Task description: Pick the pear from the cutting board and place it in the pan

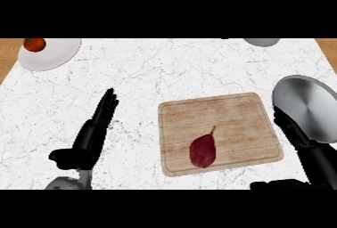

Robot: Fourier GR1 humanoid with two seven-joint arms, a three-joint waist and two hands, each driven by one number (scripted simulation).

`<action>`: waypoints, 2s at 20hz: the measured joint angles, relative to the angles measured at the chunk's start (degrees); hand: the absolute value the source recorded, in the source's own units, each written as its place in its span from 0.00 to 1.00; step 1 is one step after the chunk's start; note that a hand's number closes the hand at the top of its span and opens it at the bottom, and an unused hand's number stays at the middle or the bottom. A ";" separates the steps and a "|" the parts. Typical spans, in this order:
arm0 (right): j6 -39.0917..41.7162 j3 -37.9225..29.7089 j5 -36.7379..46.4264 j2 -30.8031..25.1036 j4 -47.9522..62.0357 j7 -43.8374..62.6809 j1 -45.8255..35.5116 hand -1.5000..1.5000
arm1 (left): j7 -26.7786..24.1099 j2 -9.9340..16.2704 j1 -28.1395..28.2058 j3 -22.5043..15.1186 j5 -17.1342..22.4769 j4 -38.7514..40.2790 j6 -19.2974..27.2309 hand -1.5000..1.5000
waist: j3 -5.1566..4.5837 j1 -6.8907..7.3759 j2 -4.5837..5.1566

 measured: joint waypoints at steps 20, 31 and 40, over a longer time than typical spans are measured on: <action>11.13 12.56 21.17 11.84 9.26 23.17 -14.65 0.00 | -0.27 -2.13 2.48 3.16 -3.21 -1.29 -3.40 0.50 | 0.09 -0.54 -0.12; 13.06 7.09 25.96 20.53 16.64 19.11 -15.94 0.00 | -0.24 -4.25 2.15 6.32 -4.74 -0.27 -6.50 0.50 | 0.09 -0.60 -0.12; 15.17 5.46 30.01 25.25 26.20 16.71 -19.75 1.00 | 0.31 -6.13 2.68 6.55 -6.70 -0.90 -7.16 0.50 | -0.22 -0.68 -0.57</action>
